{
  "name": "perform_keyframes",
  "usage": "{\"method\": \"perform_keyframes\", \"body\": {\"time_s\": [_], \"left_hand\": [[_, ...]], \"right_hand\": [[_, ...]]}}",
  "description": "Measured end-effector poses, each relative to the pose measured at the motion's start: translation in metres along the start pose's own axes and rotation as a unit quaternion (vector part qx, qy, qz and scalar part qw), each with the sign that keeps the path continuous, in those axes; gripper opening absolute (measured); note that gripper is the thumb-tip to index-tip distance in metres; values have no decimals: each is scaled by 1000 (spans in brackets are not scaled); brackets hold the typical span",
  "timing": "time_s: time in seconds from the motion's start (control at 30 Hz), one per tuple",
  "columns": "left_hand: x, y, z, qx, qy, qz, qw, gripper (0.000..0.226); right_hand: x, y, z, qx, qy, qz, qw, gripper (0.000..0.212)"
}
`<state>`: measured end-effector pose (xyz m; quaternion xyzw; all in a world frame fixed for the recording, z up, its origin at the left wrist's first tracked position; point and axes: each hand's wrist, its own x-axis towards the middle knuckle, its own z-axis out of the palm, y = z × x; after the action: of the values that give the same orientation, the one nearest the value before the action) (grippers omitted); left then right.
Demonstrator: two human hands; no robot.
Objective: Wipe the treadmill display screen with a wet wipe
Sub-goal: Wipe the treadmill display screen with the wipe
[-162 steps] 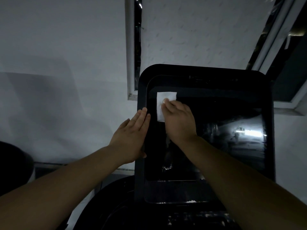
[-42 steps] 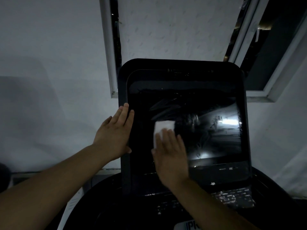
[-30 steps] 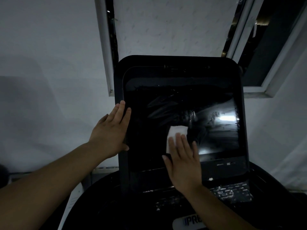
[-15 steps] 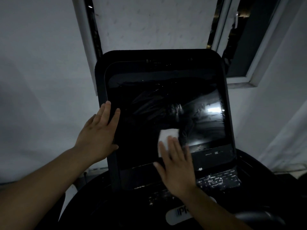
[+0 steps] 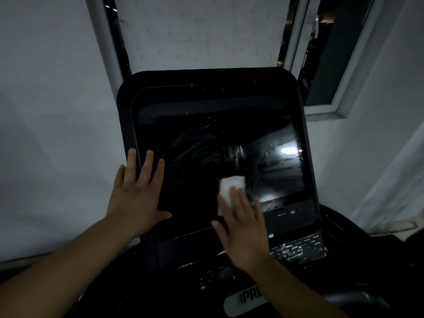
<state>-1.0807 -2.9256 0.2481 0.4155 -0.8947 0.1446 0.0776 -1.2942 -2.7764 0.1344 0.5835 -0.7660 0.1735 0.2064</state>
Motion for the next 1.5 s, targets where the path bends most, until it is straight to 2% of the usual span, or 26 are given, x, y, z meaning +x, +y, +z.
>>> {"method": "perform_keyframes", "body": {"time_s": [0.1, 0.2, 0.4, 0.5, 0.57, 0.7, 0.77, 0.83, 0.93, 1.03, 1.1, 1.27, 1.37, 1.43, 1.5], "left_hand": [[2, 2, 4, 19, 3, -5, 1000, 138], [3, 4, 5, 16, 6, -6, 1000, 139], [4, 5, 6, 17, 10, -7, 1000, 140], [3, 3, 7, 20, 14, -5, 1000, 139], [3, 2, 7, 16, 11, -8, 1000, 139], [3, 3, 6, 9, 2, -12, 1000, 138], [4, 5, 6, 9, 7, -14, 1000, 138], [4, 5, 6, 14, 7, -15, 1000, 138], [4, 3, 8, 8, 26, -12, 1000, 140], [4, 0, 11, 4, 21, -15, 1000, 139], [4, 0, 10, 2, 12, -16, 1000, 140], [3, 4, 7, 13, -2, -22, 1000, 136], [3, 5, 4, 20, -3, -24, 1000, 135], [4, 5, 4, 28, -4, -23, 999, 135], [4, 5, 4, 16, 4, -18, 1000, 135]], "right_hand": [[16, 34, -9, -7, -12, 68, 998, 65], [19, 29, -10, 27, 4, 67, 997, 66], [7, -42, -5, 66, 14, -96, 993, 67], [14, -50, -5, 45, 12, -158, 986, 63], [27, -32, -4, 29, 16, -137, 990, 61], [61, 8, -9, 32, 27, 64, 997, 66], [75, 5, -12, 52, 26, 117, 991, 68], [81, -15, -15, 45, 38, 89, 994, 65], [70, -58, -13, 44, 36, -43, 997, 58], [60, -69, -12, 53, 36, -103, 993, 55], [67, -48, -11, 29, 39, -97, 994, 55], [103, 28, -20, 13, 42, 67, 997, 61], [115, 23, -20, 44, 50, 112, 991, 65], [112, -5, -19, 46, 78, 93, 992, 64], [99, -41, -16, 46, 74, 1, 996, 61]]}}
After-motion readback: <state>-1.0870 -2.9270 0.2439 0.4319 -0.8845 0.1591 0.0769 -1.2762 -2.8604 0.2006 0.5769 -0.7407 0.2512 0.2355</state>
